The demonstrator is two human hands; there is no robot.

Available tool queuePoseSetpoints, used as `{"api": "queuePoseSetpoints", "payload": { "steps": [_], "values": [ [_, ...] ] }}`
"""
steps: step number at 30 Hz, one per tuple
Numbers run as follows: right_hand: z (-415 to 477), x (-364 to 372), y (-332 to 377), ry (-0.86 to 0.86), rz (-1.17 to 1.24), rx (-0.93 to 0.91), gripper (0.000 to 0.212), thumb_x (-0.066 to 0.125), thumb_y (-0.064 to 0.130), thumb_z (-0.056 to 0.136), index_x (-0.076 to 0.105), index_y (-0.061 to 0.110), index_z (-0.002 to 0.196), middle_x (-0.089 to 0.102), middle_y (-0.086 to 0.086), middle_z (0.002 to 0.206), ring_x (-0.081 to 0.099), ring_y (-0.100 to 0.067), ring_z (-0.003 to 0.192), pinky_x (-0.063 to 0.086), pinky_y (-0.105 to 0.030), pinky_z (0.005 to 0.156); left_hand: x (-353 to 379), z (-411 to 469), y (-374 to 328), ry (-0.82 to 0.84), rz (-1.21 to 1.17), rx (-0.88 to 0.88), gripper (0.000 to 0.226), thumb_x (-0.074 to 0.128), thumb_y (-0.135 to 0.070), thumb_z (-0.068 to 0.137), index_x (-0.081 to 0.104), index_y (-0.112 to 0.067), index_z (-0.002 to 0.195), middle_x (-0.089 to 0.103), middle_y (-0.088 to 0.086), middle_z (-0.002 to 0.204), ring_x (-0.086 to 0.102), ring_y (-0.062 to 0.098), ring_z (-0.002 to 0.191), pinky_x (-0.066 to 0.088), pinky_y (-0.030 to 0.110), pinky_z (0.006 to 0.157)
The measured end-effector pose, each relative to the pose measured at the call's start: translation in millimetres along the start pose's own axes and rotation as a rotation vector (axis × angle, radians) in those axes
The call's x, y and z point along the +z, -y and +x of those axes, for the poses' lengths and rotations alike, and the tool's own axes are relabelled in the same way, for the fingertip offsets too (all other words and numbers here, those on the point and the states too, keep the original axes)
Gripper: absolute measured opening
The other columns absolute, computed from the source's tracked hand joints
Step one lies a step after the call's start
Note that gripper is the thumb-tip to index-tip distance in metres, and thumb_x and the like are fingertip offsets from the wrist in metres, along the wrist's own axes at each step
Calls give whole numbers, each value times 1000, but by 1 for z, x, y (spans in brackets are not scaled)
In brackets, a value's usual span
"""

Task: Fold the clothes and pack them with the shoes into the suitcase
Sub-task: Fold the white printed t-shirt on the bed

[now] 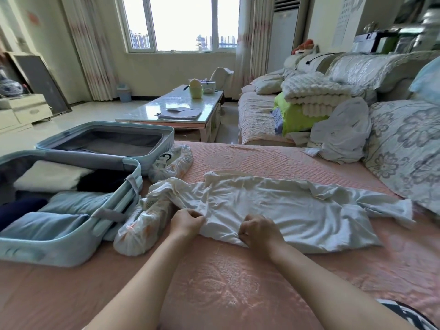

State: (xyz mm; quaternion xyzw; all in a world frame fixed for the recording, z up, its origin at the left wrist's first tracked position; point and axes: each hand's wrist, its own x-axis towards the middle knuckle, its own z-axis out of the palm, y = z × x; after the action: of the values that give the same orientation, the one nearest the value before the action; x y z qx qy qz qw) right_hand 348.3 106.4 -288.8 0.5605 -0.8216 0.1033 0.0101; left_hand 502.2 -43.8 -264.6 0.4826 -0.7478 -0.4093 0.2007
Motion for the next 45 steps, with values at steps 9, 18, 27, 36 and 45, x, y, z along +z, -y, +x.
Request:
{"api": "queuePoseSetpoints", "payload": {
  "steps": [9,18,27,36,45],
  "values": [
    [3,9,-4,-63,22,72,22,62,42,93,71,29,107,61,5,113,55,-20,111,42,-34,93,-11,8,8,-5,-231,-19,13,50,-16,98,57,-12,88,60,5,86,54,22,83,41,34,73],
    [-7,-19,-3,-324,160,-269,11,56,23,90,62,19,82,65,2,77,63,-22,64,50,-31,58,-30,-6,20,65,572,180,17,50,-40,92,52,-33,107,66,-7,105,63,23,100,48,34,81],
    [-29,-31,-12,-108,396,-37,24,64,18,93,72,21,115,69,1,115,62,-16,103,42,-20,88,22,-21,-14,381,675,616,51,45,-35,102,32,-35,152,27,-8,160,23,17,147,25,35,117],
    [-72,-64,-112,-71,434,368,34,51,17,98,67,23,127,67,2,130,60,-16,122,43,-22,97,69,-18,-53,248,1038,502,45,36,-44,99,46,-29,140,45,2,146,42,25,133,35,41,106],
    [-112,-64,-230,-125,146,899,45,40,45,103,47,16,137,52,-15,141,50,-35,129,44,-42,101,187,-65,-117,337,677,887,46,40,-36,103,37,-33,149,34,-7,157,31,18,143,33,36,112]
  ]
}}
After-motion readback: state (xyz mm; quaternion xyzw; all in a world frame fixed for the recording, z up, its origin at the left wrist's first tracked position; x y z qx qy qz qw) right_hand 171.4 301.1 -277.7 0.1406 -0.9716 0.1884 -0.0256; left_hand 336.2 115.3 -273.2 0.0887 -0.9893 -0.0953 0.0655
